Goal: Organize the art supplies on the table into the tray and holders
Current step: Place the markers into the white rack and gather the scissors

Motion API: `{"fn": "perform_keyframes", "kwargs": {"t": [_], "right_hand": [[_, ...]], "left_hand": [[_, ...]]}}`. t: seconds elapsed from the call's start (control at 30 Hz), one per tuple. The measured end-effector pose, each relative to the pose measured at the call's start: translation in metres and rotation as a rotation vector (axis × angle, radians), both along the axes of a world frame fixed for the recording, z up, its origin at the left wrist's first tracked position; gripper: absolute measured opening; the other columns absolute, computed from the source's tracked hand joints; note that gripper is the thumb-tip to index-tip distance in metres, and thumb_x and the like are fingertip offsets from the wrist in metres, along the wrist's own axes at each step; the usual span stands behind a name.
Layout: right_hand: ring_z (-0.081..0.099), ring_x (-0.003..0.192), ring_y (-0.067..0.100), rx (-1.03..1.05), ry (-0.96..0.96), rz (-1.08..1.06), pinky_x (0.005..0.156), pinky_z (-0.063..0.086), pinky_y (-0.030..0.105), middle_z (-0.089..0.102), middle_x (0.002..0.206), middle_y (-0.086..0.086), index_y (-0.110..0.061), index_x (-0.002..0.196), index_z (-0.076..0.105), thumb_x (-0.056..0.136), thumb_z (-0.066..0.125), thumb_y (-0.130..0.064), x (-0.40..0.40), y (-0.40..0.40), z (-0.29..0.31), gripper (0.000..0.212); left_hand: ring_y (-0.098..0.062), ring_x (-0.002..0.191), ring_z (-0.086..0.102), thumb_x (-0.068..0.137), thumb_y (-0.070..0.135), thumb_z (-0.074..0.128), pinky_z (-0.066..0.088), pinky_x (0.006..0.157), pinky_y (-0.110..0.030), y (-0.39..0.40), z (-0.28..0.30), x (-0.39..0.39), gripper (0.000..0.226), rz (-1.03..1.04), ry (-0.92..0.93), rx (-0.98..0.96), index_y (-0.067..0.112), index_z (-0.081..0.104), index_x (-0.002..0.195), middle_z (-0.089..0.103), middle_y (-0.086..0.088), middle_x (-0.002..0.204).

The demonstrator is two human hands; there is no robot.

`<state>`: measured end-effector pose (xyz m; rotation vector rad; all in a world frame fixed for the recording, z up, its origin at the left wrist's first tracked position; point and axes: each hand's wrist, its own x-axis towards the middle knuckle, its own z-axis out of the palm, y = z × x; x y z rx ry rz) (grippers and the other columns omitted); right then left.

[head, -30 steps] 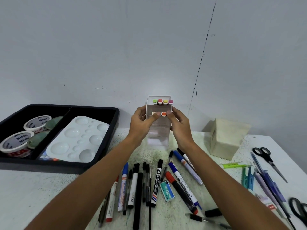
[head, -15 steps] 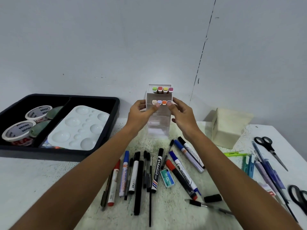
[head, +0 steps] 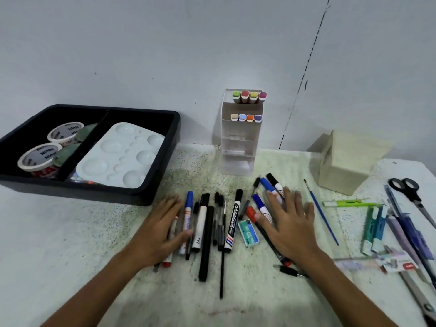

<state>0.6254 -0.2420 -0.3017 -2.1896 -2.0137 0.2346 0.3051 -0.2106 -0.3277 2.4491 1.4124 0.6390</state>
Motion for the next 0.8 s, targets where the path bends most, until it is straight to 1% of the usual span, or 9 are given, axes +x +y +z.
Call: {"fn": "perform_keyframes", "kwargs": {"t": [0.1, 0.2, 0.3, 0.37, 0.4, 0.5, 0.6, 0.67, 0.8], "right_hand": [[0.0, 0.149, 0.029, 0.038, 0.004, 0.019, 0.117, 0.0, 0.051, 0.001, 0.162, 0.007, -0.038, 0.152, 0.016, 0.076, -0.006, -0.077, -0.008, 0.006, -0.004, 0.088], [0.02, 0.146, 0.032, 0.144, 0.065, 0.041, 0.116, 0.015, 0.052, 0.023, 0.158, 0.01, -0.031, 0.146, 0.038, 0.086, 0.013, -0.069, -0.015, 0.011, -0.008, 0.076], [0.032, 0.14, 0.033, 0.27, 0.19, 0.086, 0.114, 0.022, 0.048, 0.04, 0.15, 0.01, -0.022, 0.136, 0.055, 0.092, 0.029, -0.059, -0.017, 0.016, -0.013, 0.063], [0.029, 0.143, 0.025, 0.304, 0.339, 0.095, 0.117, 0.016, 0.043, 0.04, 0.151, 0.007, -0.02, 0.135, 0.055, 0.093, 0.03, -0.056, -0.015, 0.016, -0.012, 0.061], [0.025, 0.145, 0.019, 0.307, 0.407, 0.097, 0.118, 0.011, 0.039, 0.038, 0.153, 0.005, -0.021, 0.136, 0.054, 0.093, 0.03, -0.055, -0.015, 0.014, -0.01, 0.06], [0.017, 0.147, 0.015, 0.334, 0.437, 0.128, 0.119, 0.004, 0.037, 0.031, 0.156, -0.001, -0.025, 0.14, 0.048, 0.093, 0.031, -0.057, -0.013, 0.004, -0.003, 0.06], [-0.001, 0.149, 0.021, 0.259, 0.248, 0.202, 0.119, -0.006, 0.044, 0.009, 0.161, -0.005, -0.035, 0.148, 0.029, 0.089, 0.024, -0.071, -0.017, -0.015, -0.003, 0.068], [-0.012, 0.149, 0.023, 0.17, 0.119, 0.223, 0.118, -0.009, 0.048, -0.001, 0.162, -0.001, -0.037, 0.151, 0.018, 0.087, 0.016, -0.076, -0.021, -0.026, -0.012, 0.075], [0.001, 0.149, 0.031, 0.17, 0.088, 0.209, 0.116, 0.003, 0.056, 0.018, 0.16, 0.007, -0.027, 0.151, 0.03, 0.092, 0.018, -0.071, -0.019, -0.025, -0.022, 0.074]], "left_hand": [[-0.014, 0.149, 0.005, 0.084, 0.081, 0.016, 0.001, 0.121, -0.038, -0.001, -0.003, 0.01, 0.094, 0.064, 0.053, -0.081, 0.014, 0.021, 0.151, 0.012, 0.001, 0.159], [-0.009, 0.149, 0.0, 0.082, 0.083, 0.015, -0.001, 0.121, -0.04, 0.001, 0.0, 0.026, 0.097, 0.088, 0.021, -0.098, 0.016, 0.016, 0.152, 0.008, 0.005, 0.159], [0.0, 0.143, 0.019, 0.085, 0.076, 0.034, 0.018, 0.12, -0.037, -0.002, 0.01, 0.039, 0.081, 0.057, -0.22, -0.168, 0.029, 0.025, 0.15, 0.028, 0.013, 0.155], [0.005, 0.132, 0.036, 0.085, 0.066, 0.047, 0.035, 0.112, -0.032, -0.004, 0.016, 0.041, 0.066, 0.089, -0.427, -0.208, 0.039, 0.031, 0.143, 0.043, 0.019, 0.141], [0.002, 0.132, 0.038, 0.084, 0.063, 0.051, 0.037, 0.111, -0.033, -0.005, 0.016, 0.038, 0.068, 0.125, -0.468, -0.198, 0.035, 0.034, 0.144, 0.045, 0.015, 0.142], [-0.009, 0.144, 0.025, 0.081, 0.069, 0.052, 0.025, 0.117, -0.037, -0.011, 0.011, 0.026, 0.087, 0.148, -0.335, -0.114, 0.019, 0.032, 0.15, 0.035, 0.001, 0.153], [-0.012, 0.149, 0.008, 0.082, 0.081, 0.036, 0.002, 0.121, -0.037, -0.02, 0.001, 0.016, 0.097, 0.072, -0.033, -0.03, 0.016, 0.021, 0.152, 0.019, 0.004, 0.158], [-0.013, 0.149, 0.002, 0.081, 0.084, 0.03, -0.006, 0.12, -0.037, -0.022, -0.003, 0.012, 0.098, 0.064, 0.06, -0.022, 0.017, 0.019, 0.152, 0.012, 0.006, 0.16], [-0.007, 0.148, -0.009, 0.076, 0.09, 0.022, -0.008, 0.12, -0.042, -0.019, 0.001, 0.008, 0.102, 0.104, 0.103, -0.048, 0.022, 0.016, 0.152, 0.006, 0.007, 0.161]]}}
